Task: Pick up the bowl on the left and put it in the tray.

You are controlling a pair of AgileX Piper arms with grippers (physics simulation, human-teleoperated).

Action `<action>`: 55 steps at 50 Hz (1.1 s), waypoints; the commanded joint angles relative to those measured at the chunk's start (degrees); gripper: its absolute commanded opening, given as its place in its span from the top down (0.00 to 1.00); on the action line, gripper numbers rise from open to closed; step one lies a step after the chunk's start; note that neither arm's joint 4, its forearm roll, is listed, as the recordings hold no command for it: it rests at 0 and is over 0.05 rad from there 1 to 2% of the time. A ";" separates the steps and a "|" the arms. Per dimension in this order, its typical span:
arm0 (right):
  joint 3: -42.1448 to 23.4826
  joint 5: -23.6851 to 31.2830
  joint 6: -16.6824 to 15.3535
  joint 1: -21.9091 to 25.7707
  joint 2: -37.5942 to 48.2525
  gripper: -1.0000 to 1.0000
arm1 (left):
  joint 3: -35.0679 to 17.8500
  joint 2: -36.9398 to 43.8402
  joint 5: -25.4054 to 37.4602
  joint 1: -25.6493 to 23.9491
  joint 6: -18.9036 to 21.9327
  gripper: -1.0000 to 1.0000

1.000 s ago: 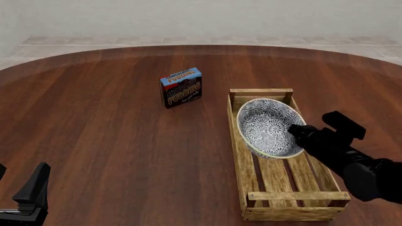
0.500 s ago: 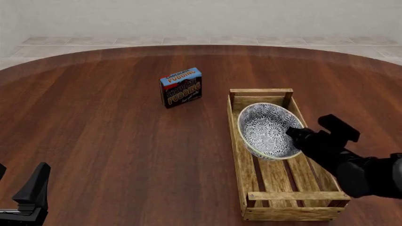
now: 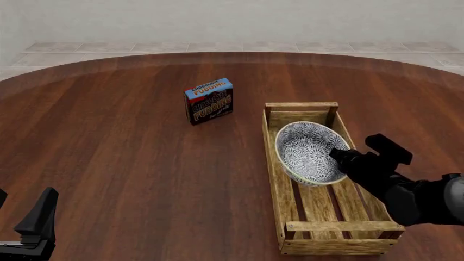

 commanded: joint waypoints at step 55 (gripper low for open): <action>5.34 11.60 -1.96 3.36 -24.89 0.00 | 0.00 0.00 0.00 0.00 0.00 0.00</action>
